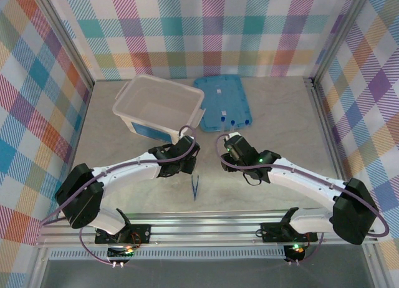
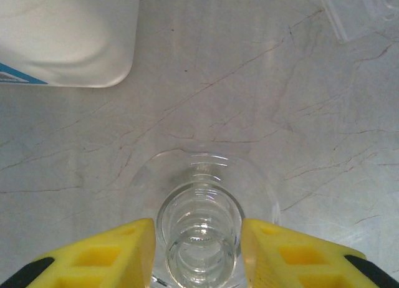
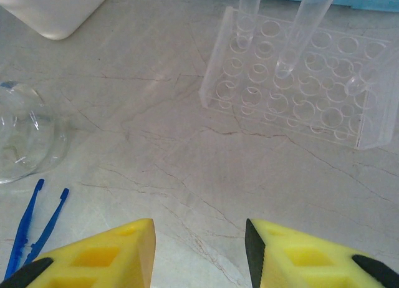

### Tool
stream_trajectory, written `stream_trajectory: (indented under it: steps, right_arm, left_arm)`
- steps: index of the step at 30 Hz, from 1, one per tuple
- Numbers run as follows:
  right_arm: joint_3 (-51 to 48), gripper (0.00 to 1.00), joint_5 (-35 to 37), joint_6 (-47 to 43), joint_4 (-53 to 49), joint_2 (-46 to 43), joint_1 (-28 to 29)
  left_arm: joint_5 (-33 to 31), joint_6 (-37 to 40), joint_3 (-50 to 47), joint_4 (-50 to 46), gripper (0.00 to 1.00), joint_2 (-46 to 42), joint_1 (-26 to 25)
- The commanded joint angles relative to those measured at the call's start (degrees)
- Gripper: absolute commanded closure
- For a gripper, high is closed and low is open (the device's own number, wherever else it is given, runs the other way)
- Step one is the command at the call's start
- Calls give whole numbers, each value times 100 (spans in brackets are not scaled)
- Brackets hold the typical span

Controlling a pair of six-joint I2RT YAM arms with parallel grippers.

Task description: Organize the chemistry lab equipment

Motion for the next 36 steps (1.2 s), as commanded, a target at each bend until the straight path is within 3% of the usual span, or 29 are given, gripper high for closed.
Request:
stream_trajectory:
  steps: [1, 15, 28, 36]
  right_arm:
    - [115, 56, -24, 55, 79, 38, 35]
    - [74, 56, 22, 107, 115, 53, 37]
    - [72, 56, 112, 116, 142, -21, 40]
    - [116, 56, 147, 63, 156, -34, 40]
  left_arm:
    - [28, 21, 170, 47, 60, 85, -33]
    - [41, 20, 196, 47, 76, 104, -32]
    - [185, 35, 837, -564, 79, -378, -31]
    - [193, 111, 1838, -1428, 81, -713, -48]
